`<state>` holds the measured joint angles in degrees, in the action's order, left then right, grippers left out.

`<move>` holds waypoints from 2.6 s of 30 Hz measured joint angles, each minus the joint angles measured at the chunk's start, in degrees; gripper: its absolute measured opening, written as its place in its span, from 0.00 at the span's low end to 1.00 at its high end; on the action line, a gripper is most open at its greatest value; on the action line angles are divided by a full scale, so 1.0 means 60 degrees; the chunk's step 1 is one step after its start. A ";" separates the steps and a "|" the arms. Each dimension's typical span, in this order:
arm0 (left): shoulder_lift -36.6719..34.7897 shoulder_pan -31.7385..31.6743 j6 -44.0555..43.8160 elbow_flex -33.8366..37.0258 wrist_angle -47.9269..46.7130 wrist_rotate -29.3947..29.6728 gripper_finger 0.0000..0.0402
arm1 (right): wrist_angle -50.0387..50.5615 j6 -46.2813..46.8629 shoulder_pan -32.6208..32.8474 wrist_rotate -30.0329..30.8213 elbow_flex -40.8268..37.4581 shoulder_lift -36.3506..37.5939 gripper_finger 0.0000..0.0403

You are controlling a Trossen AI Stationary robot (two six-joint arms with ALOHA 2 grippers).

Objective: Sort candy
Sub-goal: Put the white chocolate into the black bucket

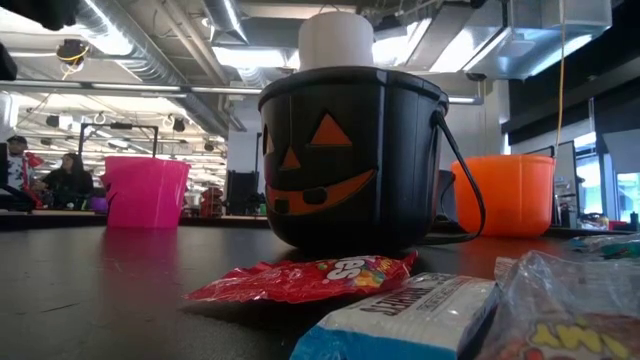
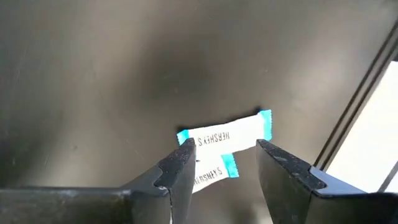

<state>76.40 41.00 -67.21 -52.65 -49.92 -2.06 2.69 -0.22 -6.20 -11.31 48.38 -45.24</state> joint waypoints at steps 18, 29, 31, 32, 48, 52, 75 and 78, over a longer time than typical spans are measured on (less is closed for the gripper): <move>0.2181 0.0518 0.3850 0.0121 0.2180 -0.1515 0.39 | -0.0024 -0.0307 0.0220 0.0796 0.0000 -0.0678 0.52; 0.2880 0.0325 0.4584 0.0055 0.2387 -0.1443 0.39 | -0.0017 -0.0311 0.0220 0.0820 -0.0004 -0.0676 0.52; 0.2807 0.0168 0.4578 0.0055 0.2215 -0.1638 0.39 | -0.0041 -0.0309 0.0220 0.0947 -0.0004 -0.0676 0.52; 0.2763 0.0065 0.4580 0.0052 0.2101 -0.1758 0.39 | -0.0049 -0.0311 0.0220 0.1024 -0.0004 -0.0676 0.52; 0.2911 -0.0530 0.5281 0.0046 0.1506 -0.3900 0.44 | -0.0088 -0.0307 0.0220 0.1241 -0.0004 -0.0711 0.52; 0.2911 -0.0530 0.5302 0.0048 0.1487 -0.3332 0.49 | -0.0110 -0.0308 0.0220 0.1245 -0.0011 -0.0853 0.52; 0.3598 0.0226 0.8496 -0.0003 0.1425 -0.0586 0.58 | -0.0681 -0.0555 0.0220 0.1565 -0.0011 -0.1627 0.52; 0.3606 0.0179 0.8558 0.0006 0.1425 -0.0247 0.54 | -0.0780 -0.0560 0.0220 0.1565 -0.0011 -0.1627 0.52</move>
<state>98.04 42.08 -15.86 -52.61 -41.36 -3.54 -1.99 -3.58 -4.89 -1.91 48.31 -55.00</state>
